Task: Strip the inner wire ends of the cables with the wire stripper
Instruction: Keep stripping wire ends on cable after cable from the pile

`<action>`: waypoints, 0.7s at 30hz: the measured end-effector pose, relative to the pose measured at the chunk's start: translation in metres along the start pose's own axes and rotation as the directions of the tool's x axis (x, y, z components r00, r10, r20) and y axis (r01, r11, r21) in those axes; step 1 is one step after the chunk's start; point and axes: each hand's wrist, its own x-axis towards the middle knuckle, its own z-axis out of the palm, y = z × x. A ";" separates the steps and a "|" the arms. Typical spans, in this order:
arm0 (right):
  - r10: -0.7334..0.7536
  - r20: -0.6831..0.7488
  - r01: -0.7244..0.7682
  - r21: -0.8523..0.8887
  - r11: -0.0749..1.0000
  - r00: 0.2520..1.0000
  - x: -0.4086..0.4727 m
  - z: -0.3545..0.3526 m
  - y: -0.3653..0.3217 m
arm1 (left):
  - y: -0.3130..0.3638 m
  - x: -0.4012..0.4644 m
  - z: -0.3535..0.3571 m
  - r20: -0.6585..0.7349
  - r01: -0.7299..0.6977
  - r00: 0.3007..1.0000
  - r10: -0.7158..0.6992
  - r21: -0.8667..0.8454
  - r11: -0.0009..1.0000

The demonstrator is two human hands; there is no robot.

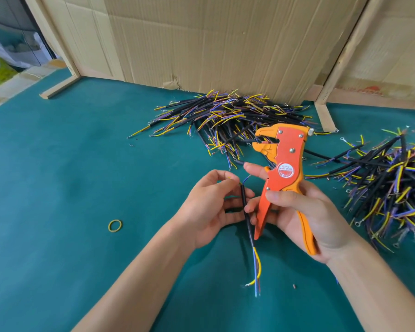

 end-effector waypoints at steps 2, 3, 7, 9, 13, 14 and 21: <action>0.010 -0.002 -0.010 0.006 1.000 1.000 0.000 0.000 0.000 | -0.004 -0.001 0.004 -0.044 -0.064 0.997 0.066 0.047 0.997; 0.014 0.000 -0.014 0.006 1.000 1.000 0.000 0.000 0.000 | -0.007 -0.001 0.006 -0.065 -0.099 0.992 0.104 0.069 0.993; 0.015 0.004 -0.015 0.010 1.000 1.000 0.001 0.001 -0.001 | -0.012 0.001 0.009 -0.175 -0.221 0.953 0.246 0.153 0.963; 0.010 0.008 -0.010 0.013 1.000 1.000 0.001 0.001 -0.001 | -0.012 0.004 0.007 -0.210 -0.270 0.925 0.317 0.226 0.936; 0.029 0.015 -0.030 0.052 0.998 0.999 -0.001 -0.003 -0.003 | -0.009 0.005 -0.001 -0.172 -0.385 0.858 0.484 0.408 0.828; 0.047 0.009 -0.048 0.056 0.997 0.999 -0.001 -0.005 -0.005 | -0.008 0.005 -0.003 -0.147 -0.414 0.835 0.530 0.465 0.783; 0.318 0.122 -0.319 -0.013 0.948 0.940 -0.009 -0.019 -0.013 | -0.003 0.005 -0.010 0.013 -0.525 0.729 0.684 0.652 0.547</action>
